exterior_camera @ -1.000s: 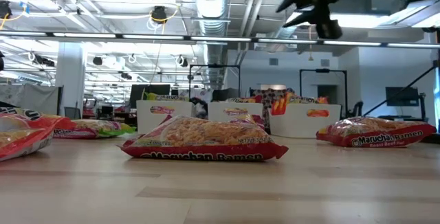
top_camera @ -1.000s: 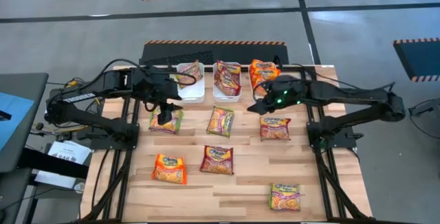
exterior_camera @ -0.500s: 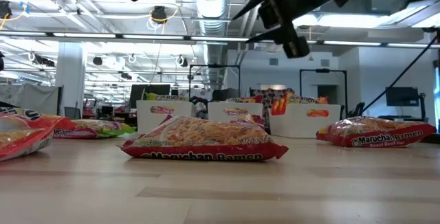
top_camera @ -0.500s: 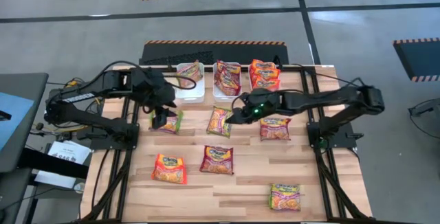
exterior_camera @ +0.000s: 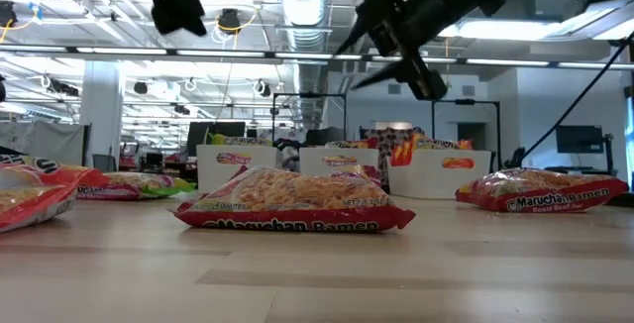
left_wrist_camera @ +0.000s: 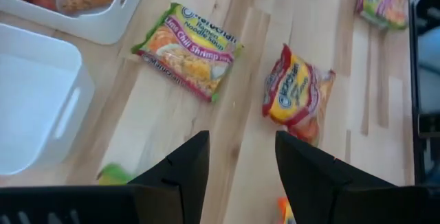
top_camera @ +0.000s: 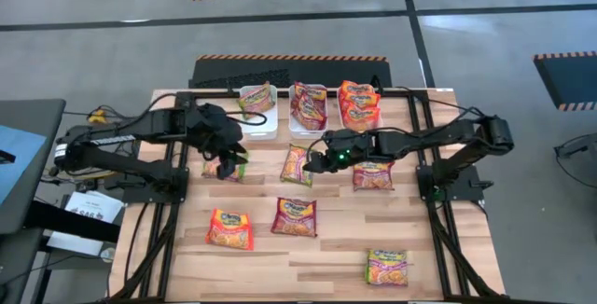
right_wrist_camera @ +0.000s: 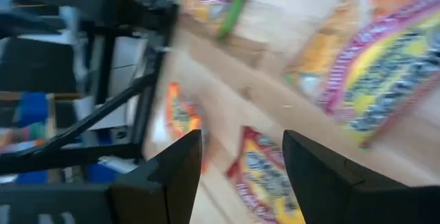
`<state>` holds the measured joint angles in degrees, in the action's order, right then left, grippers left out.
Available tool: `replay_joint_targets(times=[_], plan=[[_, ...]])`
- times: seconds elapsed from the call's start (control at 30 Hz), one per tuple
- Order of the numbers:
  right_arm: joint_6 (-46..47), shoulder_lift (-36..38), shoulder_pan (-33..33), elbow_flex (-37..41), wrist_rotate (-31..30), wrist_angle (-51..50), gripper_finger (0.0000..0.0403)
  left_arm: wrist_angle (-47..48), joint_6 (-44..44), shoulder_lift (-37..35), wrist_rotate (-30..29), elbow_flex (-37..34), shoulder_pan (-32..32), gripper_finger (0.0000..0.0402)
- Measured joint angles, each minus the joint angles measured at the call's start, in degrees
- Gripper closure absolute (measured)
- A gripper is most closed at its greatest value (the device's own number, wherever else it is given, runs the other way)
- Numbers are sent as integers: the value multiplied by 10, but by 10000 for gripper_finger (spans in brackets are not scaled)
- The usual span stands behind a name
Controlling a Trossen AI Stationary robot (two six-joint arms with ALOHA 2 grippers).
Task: Sort Maruchan noodles
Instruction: Put the green noodle pack into the left white bin
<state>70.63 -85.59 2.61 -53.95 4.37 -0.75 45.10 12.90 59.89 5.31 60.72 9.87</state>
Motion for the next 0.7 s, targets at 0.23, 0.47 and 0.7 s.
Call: replay_joint_targets(times=[0.23,0.47,0.7], plan=[[-4,0,6,0,-15,-48,175,-169,64,16,26,-117,2,250],[-6,0,25,0,-15,-74,175,-316,86,66,57,-174,26,251],[-2,0,40,0,-12,-115,175,-358,102,145,96,-177,46,251]])
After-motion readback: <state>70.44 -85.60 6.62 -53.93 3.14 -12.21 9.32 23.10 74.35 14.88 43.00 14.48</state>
